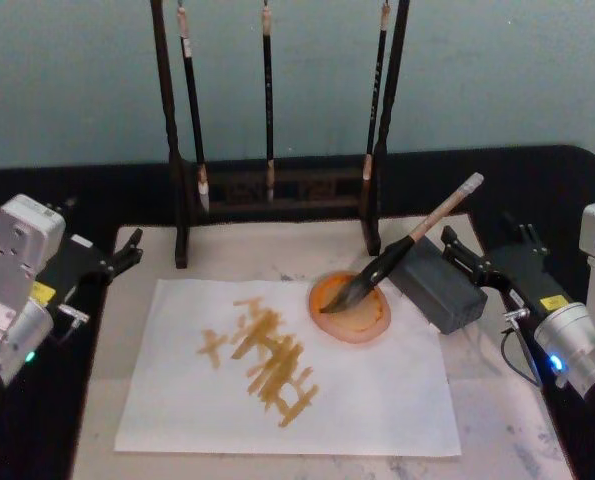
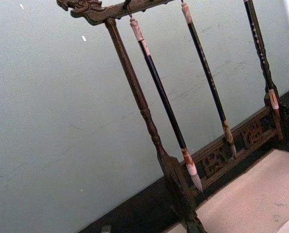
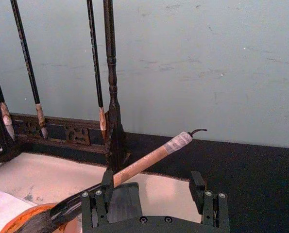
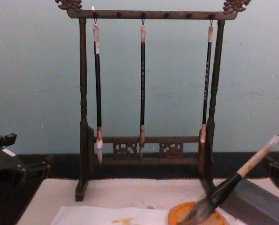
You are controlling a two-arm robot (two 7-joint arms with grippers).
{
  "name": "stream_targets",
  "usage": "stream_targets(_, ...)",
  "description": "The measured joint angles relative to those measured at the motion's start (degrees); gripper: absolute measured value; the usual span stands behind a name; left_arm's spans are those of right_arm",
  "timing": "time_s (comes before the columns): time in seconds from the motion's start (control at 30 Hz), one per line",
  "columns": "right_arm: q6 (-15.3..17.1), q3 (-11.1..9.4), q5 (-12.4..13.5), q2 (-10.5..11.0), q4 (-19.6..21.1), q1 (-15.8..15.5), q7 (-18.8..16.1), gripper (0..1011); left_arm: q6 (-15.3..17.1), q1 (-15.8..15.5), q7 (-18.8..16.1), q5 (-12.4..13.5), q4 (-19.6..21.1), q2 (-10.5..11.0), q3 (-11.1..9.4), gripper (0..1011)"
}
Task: Pick up the brush from the inkstone, write on the paper, then place the brush back to its original position.
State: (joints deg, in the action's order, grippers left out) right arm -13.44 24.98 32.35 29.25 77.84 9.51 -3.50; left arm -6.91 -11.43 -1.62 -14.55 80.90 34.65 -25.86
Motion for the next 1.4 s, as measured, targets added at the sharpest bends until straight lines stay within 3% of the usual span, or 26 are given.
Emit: stream_targets(1.4, 0.0, 0.0, 0.0, 0.0, 0.0, 0.0, 0.0, 1000, 0.0, 0.0, 0.0, 0.0, 0.0, 0.0, 0.0, 1010)
